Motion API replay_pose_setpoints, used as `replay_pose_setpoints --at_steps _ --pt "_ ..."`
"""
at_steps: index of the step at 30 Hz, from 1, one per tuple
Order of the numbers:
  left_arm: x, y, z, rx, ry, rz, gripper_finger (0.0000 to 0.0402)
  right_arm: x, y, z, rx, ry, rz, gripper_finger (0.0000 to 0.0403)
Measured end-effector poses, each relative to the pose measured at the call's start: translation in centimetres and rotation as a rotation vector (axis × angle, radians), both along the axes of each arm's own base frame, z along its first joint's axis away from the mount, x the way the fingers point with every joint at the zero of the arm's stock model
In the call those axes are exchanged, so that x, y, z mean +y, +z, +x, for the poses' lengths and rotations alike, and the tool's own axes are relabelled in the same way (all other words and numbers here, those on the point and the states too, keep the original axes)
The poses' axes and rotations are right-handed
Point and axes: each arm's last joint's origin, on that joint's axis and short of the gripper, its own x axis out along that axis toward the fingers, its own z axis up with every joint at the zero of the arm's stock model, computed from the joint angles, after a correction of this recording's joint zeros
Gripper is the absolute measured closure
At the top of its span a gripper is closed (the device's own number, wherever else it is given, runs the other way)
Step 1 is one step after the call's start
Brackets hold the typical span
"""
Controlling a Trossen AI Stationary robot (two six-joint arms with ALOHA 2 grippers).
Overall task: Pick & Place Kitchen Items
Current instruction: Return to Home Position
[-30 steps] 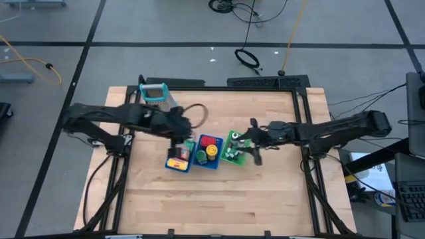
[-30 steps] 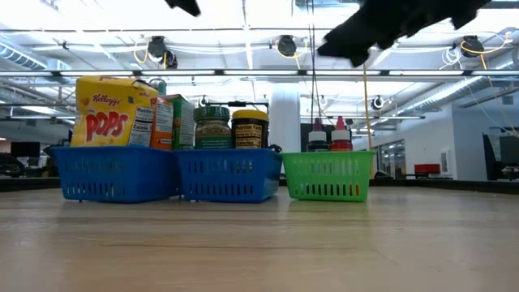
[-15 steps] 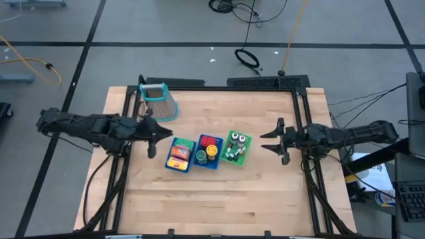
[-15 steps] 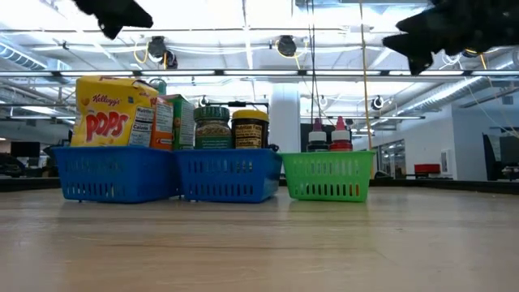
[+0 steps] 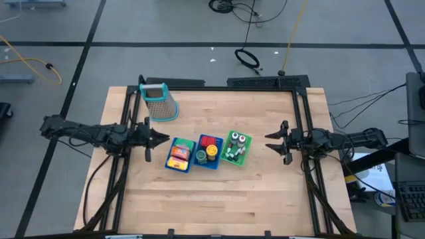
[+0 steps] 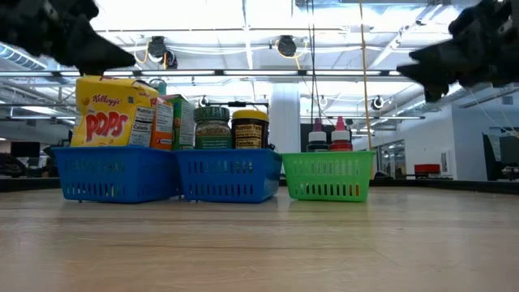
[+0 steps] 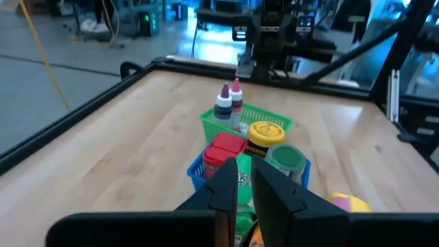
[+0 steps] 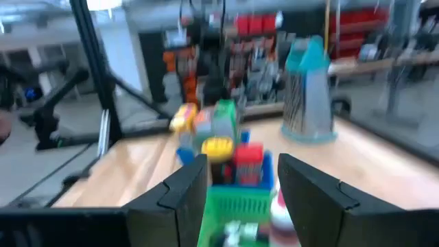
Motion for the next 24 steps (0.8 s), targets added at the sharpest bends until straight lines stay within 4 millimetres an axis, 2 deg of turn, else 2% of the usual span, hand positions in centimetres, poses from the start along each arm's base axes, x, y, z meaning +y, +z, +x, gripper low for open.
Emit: replay_pose_setpoints --at_steps 4,9,12,24 --pt "0.1 -2.7 0.0 -0.073 0.011 -0.020 0.0362 -0.1 0.5 -0.3 -0.066 -0.029 -0.029 0.0232" --pt "0.3 -5.7 -0.2 -0.151 0.055 -0.090 0.0362 -0.2 0.2 -0.4 -0.032 -0.045 -0.096 0.0232" --pt "0.4 -5.8 -0.2 -0.152 0.106 -0.132 0.0362 -0.2 -0.3 -0.4 0.013 -0.044 -0.104 0.0232" --pt "0.4 -5.8 -0.2 -0.149 0.100 -0.108 0.0362 0.0 -1.4 -0.2 0.127 0.004 -0.021 0.0232"
